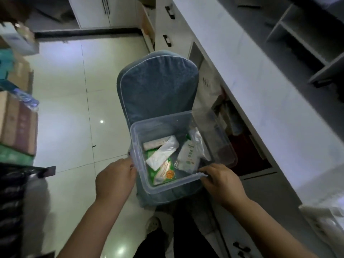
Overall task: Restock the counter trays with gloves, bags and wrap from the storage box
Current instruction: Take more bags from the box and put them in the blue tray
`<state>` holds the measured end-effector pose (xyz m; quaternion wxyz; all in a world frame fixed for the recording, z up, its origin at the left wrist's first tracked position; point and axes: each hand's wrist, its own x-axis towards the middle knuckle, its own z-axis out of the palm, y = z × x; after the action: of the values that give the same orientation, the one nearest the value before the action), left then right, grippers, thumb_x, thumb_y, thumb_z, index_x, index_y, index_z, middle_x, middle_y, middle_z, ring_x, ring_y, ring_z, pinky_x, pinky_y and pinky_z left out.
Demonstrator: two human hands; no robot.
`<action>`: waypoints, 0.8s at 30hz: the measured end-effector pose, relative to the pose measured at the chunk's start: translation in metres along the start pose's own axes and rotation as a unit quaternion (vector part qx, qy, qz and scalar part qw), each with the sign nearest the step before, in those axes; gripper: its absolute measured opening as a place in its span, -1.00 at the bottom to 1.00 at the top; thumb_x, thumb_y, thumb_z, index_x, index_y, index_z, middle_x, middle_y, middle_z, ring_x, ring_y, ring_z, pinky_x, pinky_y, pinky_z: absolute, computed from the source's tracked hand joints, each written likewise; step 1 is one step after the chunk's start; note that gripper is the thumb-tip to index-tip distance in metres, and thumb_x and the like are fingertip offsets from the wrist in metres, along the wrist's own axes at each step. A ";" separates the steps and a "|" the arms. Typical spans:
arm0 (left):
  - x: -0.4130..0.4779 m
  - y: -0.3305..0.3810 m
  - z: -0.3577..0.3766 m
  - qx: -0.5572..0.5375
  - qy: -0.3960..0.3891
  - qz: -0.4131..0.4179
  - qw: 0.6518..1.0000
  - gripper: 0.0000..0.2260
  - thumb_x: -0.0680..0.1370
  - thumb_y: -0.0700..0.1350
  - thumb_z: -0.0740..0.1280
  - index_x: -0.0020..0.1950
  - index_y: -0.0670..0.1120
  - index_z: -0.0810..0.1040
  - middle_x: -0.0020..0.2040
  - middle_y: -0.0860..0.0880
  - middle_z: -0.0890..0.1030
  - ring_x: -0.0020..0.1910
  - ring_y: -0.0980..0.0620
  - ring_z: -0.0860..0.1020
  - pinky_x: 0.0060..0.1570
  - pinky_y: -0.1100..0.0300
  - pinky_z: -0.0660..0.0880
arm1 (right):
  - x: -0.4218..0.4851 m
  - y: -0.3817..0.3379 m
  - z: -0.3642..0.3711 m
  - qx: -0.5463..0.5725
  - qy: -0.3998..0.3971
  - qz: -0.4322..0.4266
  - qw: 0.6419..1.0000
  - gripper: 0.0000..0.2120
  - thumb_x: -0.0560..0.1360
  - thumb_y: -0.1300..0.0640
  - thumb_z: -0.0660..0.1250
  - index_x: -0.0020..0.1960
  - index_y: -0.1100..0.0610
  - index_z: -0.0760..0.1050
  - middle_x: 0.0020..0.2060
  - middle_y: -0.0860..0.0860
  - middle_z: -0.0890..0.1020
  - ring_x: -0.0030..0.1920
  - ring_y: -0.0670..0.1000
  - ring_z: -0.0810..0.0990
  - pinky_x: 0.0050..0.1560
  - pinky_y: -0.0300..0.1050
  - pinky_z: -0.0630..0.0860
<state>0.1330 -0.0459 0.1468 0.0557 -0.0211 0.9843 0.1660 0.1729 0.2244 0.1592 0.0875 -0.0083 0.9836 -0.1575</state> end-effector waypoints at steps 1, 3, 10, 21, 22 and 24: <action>0.003 -0.008 0.006 0.003 -0.009 -0.009 1.000 -0.84 0.54 -0.09 0.24 -0.22 -0.03 0.55 -0.30 0.02 0.59 -0.37 0.01 0.48 -0.44 0.20 0.37 | 0.009 0.000 0.008 0.002 -0.013 0.004 1.000 -0.77 0.47 0.09 0.31 0.09 0.07 0.60 -0.05 -0.01 0.65 0.02 0.04 0.56 -0.06 -0.04 0.51; 0.010 -0.018 0.015 0.003 -0.020 -0.023 1.000 -0.84 0.52 -0.12 0.26 -0.23 -0.03 0.56 -0.31 0.03 0.58 -0.36 0.00 0.48 -0.46 0.23 0.31 | 0.028 0.000 0.024 0.011 -0.031 0.009 0.999 -0.78 0.46 0.09 0.32 0.07 0.09 0.61 -0.06 0.01 0.65 0.02 0.06 0.56 -0.08 -0.04 0.51; 0.050 -0.035 0.046 0.003 -0.039 -0.070 0.997 -0.88 0.51 -0.13 0.27 -0.14 -0.04 0.61 -0.25 0.00 0.62 -0.31 -0.01 0.52 -0.43 0.23 0.30 | 0.110 0.016 0.094 0.026 -0.120 -0.004 0.992 -0.82 0.46 0.11 0.32 0.00 0.12 0.62 -0.09 0.09 0.68 -0.06 0.13 0.62 -0.13 -0.04 0.53; 0.128 -0.039 0.127 0.001 -0.087 -0.129 0.988 -0.85 0.55 -0.09 0.24 -0.11 -0.04 0.60 -0.23 0.01 0.63 -0.30 0.01 0.55 -0.36 0.15 0.50 | 0.233 0.051 0.245 -0.025 -0.354 0.098 0.930 -0.73 0.53 0.12 0.18 0.20 0.13 0.48 0.17 0.14 0.57 0.15 0.14 0.54 0.10 -0.08 0.40; 0.133 -0.040 0.132 -0.002 -0.088 -0.130 0.988 -0.84 0.56 -0.08 0.25 -0.11 -0.04 0.61 -0.23 0.01 0.63 -0.30 0.01 0.56 -0.36 0.15 0.51 | 0.240 0.055 0.256 -0.034 -0.375 0.083 0.923 -0.71 0.55 0.13 0.17 0.25 0.15 0.44 0.22 0.15 0.53 0.20 0.14 0.51 0.16 -0.08 0.40; 0.142 -0.039 0.141 -0.009 -0.084 -0.131 0.988 -0.84 0.56 -0.07 0.26 -0.12 -0.06 0.62 -0.24 -0.02 0.64 -0.32 -0.01 0.58 -0.36 0.13 0.54 | 0.254 0.058 0.274 -0.026 -0.377 0.092 0.921 -0.68 0.57 0.15 0.15 0.29 0.19 0.40 0.26 0.19 0.50 0.24 0.16 0.49 0.17 -0.07 0.42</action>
<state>0.0084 -0.0391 -0.0152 0.1596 -0.1368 0.9632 0.1673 -0.0281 0.1842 -0.1585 0.4661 0.0215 0.8778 -0.1082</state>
